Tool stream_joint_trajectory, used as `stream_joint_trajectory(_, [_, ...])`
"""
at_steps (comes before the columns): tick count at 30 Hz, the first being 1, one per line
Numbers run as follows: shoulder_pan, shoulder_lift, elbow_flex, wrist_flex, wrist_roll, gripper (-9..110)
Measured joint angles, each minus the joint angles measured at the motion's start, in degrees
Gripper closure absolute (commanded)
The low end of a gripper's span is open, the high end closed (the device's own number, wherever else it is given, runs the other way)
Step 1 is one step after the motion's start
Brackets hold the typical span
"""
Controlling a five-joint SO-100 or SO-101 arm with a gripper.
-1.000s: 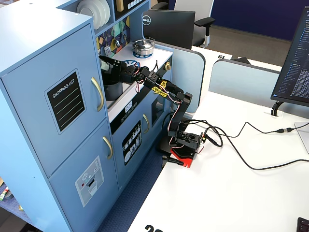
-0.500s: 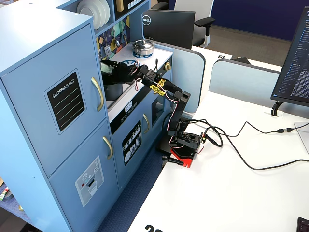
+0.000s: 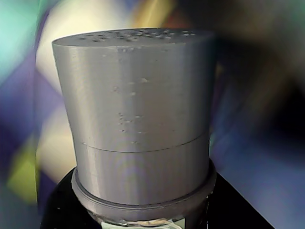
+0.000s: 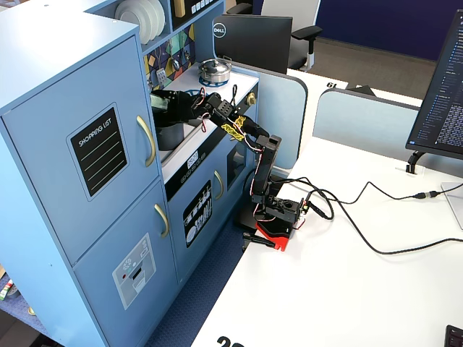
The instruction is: Put salt in the gray recipient
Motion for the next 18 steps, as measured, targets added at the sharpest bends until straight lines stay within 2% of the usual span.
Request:
stream_joint_trajectory(7, [-0.7,0.8,7.4,-20.1,-6.4,101])
stream_joint_trajectory(13, [2.3,0.9,4.7,-18.9,-18.8,101])
stream_joint_trajectory(18, [11.9,1.1,4.4,-16.5,-39.8,101])
